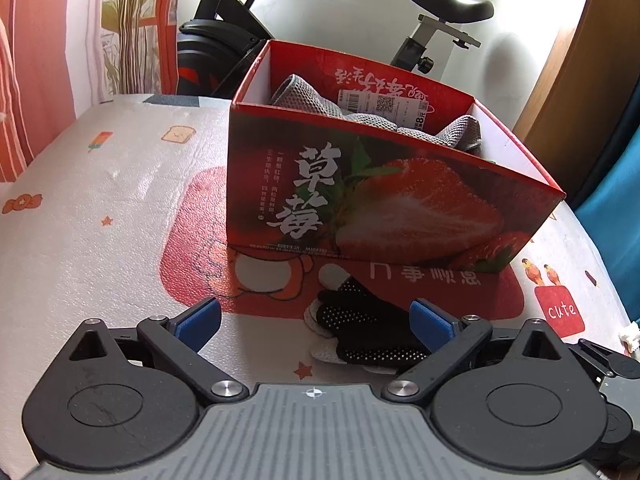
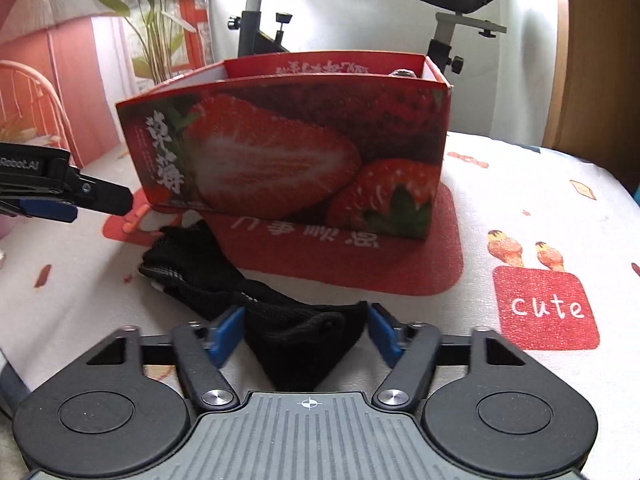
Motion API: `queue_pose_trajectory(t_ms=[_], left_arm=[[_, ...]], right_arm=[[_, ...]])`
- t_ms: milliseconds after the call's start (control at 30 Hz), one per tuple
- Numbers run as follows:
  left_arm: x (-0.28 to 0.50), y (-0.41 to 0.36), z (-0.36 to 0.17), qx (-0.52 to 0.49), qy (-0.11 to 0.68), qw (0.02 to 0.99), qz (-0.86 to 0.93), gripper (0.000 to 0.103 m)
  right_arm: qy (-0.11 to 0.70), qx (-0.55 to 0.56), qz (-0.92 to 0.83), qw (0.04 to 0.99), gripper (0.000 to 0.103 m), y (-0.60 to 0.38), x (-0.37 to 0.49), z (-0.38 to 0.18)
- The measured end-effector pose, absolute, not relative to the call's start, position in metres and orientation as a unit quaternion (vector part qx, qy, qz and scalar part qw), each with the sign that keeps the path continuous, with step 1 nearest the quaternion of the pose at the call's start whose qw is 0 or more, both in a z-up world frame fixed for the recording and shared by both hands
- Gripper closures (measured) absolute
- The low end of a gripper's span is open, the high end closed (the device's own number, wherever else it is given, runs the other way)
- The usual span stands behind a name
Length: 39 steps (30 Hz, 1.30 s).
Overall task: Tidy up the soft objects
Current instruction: 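Close the right tool on the black glove while the left tool grips it too, then lift the black glove with both tools and carry it over the box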
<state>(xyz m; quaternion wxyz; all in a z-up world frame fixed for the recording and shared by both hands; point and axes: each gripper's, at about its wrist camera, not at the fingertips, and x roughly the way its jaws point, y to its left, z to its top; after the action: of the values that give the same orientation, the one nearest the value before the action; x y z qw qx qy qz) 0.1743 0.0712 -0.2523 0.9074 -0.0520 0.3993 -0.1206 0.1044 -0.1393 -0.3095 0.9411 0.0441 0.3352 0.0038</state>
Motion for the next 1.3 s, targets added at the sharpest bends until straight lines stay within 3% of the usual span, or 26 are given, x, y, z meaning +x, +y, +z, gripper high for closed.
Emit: queue_pose_trajectory(t_ms=[100,267,567,733,1000,1067,1133,1233,1300], left_arm=[[0.178,0.069,-0.261,-0.062,0.410,0.901,-0.127,0.007],[0.185,0.064,-0.276,-0.087,0.424,0.890,-0.144,0.008],[0.205,0.056,-0.286,-0.126,0.429,0.881,-0.152,0.008],[0.224,0.043,-0.293,-0.126,0.440,0.876,-0.148,0.023],[0.239,0.033,-0.297,-0.114,0.438,0.880,-0.146,0.032],[0.238,0.031,-0.297,-0.099,0.437,0.882,-0.144,0.042],[0.237,0.029,-0.295,-0.073,0.433,0.888,-0.134,0.069],[0.236,0.035,-0.296,-0.075,0.430,0.890,-0.132,0.084],[0.235,0.040,-0.297,-0.083,0.432,0.887,-0.140,0.085]], right_arm=[[0.334,0.058,0.013,0.941,0.058,-0.146,0.110,-0.314],[0.327,0.021,0.024,0.944,0.066,-0.143,0.120,-0.316],[0.326,0.020,0.055,0.944,0.069,-0.149,0.127,-0.317],[0.322,0.017,0.065,0.944,0.069,-0.150,0.128,-0.318],[0.325,0.020,0.087,0.941,0.070,-0.148,0.126,-0.317],[0.326,0.019,0.090,0.941,0.070,-0.146,0.126,-0.317],[0.326,0.021,0.091,0.941,0.070,-0.146,0.127,-0.317],[0.326,0.019,0.092,0.941,0.070,-0.144,0.127,-0.317],[0.326,0.016,0.091,0.941,0.070,-0.143,0.127,-0.317]])
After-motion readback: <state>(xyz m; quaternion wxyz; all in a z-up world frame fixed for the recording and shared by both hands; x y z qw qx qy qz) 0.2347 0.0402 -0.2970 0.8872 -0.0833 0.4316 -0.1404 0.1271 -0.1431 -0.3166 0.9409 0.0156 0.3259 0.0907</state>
